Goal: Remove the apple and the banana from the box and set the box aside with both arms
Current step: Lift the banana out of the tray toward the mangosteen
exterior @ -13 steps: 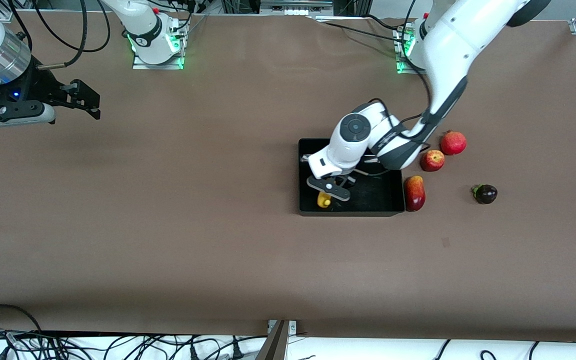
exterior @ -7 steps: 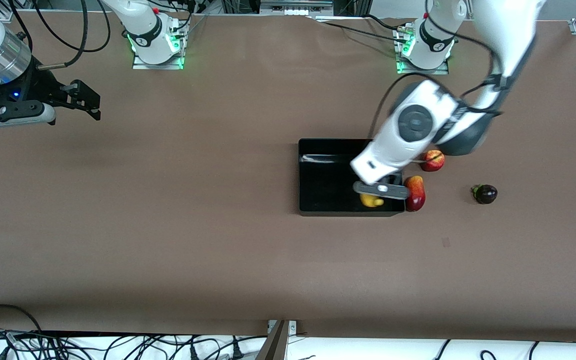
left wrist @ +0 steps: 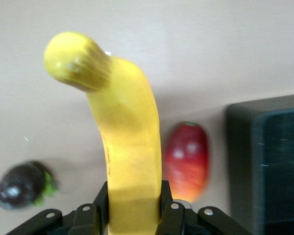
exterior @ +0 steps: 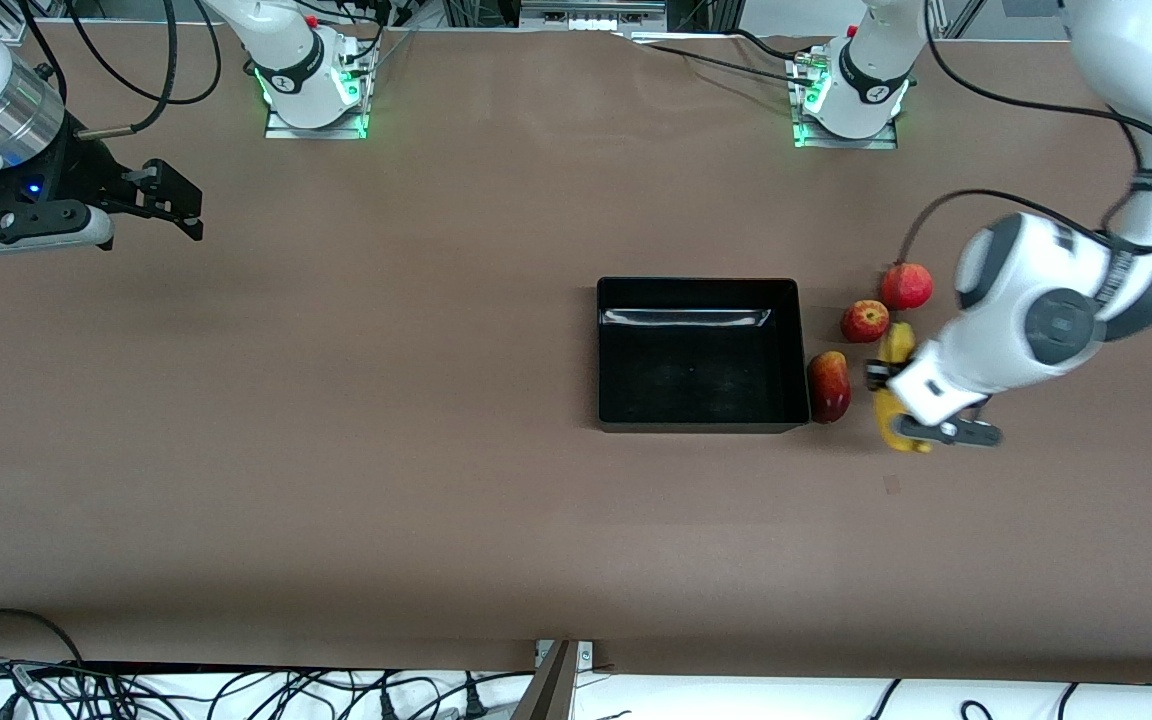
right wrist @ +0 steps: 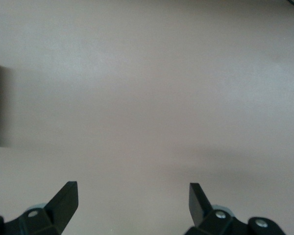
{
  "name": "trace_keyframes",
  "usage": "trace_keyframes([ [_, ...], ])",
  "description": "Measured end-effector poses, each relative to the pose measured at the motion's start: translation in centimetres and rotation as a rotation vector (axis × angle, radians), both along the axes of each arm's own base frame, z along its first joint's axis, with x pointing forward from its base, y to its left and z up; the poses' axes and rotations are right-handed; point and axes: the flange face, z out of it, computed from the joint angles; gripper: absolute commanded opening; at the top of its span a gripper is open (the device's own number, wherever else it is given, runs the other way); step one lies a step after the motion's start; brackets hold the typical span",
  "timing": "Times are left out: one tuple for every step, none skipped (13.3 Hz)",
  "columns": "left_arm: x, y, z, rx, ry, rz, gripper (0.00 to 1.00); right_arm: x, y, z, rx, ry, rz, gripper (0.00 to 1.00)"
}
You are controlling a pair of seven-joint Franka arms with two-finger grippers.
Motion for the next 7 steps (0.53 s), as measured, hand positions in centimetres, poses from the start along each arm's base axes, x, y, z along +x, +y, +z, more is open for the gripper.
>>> trace_keyframes([
  [0.3, 2.0, -1.4, -0.028, -0.007, -0.013, 0.32, 0.0, 0.0, 0.0, 0.000, 0.000, 0.000, 1.00],
  [0.6, 3.4, -2.9, -0.056, -0.022, -0.022, 0.99, 0.0, 0.0, 0.0, 0.000, 0.000, 0.000, 1.00],
  [0.8, 4.3, -4.2, -0.082, -0.036, -0.028, 1.00, 0.0, 0.0, 0.0, 0.000, 0.000, 0.000, 1.00],
  [0.8, 4.8, -5.2, -0.103, -0.041, -0.030, 1.00, 0.0, 0.0, 0.0, 0.000, 0.000, 0.000, 1.00],
  [0.9, 4.8, -5.7, -0.119, -0.042, -0.024, 1.00, 0.0, 0.0, 0.0, 0.000, 0.000, 0.000, 1.00],
  [1.0, 4.3, -5.5, -0.130, -0.046, -0.025, 1.00, 0.0, 0.0, 0.0, 0.000, 0.000, 0.000, 1.00],
  [1.3, 3.6, -4.9, -0.136, -0.057, -0.031, 1.00, 0.0, 0.0, 0.0, 0.000, 0.000, 0.000, 1.00],
])
